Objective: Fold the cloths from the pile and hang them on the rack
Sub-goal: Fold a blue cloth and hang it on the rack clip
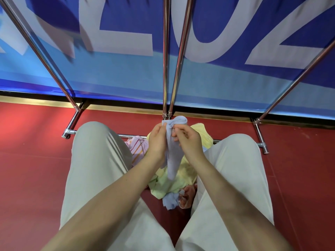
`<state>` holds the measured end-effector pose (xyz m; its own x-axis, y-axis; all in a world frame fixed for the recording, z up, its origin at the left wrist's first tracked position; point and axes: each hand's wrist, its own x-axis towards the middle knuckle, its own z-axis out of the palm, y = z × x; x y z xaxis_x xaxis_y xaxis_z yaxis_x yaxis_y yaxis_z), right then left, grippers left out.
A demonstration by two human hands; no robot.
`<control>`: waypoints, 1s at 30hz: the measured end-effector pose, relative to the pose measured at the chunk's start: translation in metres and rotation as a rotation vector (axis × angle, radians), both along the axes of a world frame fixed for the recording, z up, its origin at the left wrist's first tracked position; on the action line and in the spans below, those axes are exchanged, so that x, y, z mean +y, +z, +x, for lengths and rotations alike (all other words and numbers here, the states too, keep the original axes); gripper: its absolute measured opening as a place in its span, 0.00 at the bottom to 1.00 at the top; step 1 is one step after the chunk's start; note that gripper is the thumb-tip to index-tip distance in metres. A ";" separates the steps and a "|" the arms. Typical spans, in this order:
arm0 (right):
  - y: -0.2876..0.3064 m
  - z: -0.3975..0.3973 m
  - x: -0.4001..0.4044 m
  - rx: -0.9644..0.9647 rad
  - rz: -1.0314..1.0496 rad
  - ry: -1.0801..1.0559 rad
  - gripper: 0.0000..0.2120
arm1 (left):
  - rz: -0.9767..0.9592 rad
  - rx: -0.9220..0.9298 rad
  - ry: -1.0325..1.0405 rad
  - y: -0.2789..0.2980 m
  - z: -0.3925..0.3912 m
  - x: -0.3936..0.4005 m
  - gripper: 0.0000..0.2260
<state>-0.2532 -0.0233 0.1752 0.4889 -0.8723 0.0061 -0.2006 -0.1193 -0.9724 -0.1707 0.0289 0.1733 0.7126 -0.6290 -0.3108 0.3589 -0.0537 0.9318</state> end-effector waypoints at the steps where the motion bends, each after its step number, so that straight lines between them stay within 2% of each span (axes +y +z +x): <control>1: 0.000 -0.002 0.000 0.031 -0.097 0.027 0.09 | 0.002 -0.003 -0.019 0.000 0.003 0.000 0.11; 4: -0.004 -0.005 -0.004 0.090 -0.357 -0.006 0.08 | -0.011 -0.013 -0.076 0.003 0.004 0.003 0.14; 8: -0.002 -0.007 -0.008 0.114 -0.433 -0.133 0.07 | -0.025 0.005 -0.095 0.007 0.002 0.003 0.11; 10: -0.003 -0.007 -0.010 0.091 -0.371 -0.177 0.15 | -0.036 0.022 -0.094 0.007 0.004 0.004 0.11; 12: -0.004 -0.007 -0.012 0.059 -0.203 -0.168 0.25 | -0.046 0.032 -0.089 0.007 0.007 0.005 0.12; 13: -0.003 -0.008 -0.014 0.038 -0.086 -0.143 0.25 | -0.049 0.035 -0.083 0.009 0.009 0.005 0.13; 15: -0.002 -0.008 -0.016 0.006 0.103 -0.072 0.16 | -0.061 0.033 -0.093 0.010 0.010 0.005 0.14; 17: 0.000 -0.008 -0.016 0.015 0.149 -0.054 0.10 | -0.059 0.035 -0.108 0.009 0.011 0.005 0.13; 22: -0.001 -0.012 -0.013 0.005 0.166 -0.080 0.11 | 0.010 -0.003 -0.157 0.014 0.005 0.007 0.11; 27: 0.002 -0.013 -0.011 -0.047 0.176 -0.101 0.08 | -0.007 0.097 -0.190 0.015 0.000 0.008 0.20; 30: 0.004 -0.014 -0.010 -0.089 0.195 -0.110 0.02 | -0.040 -0.042 -0.239 0.015 -0.002 0.010 0.23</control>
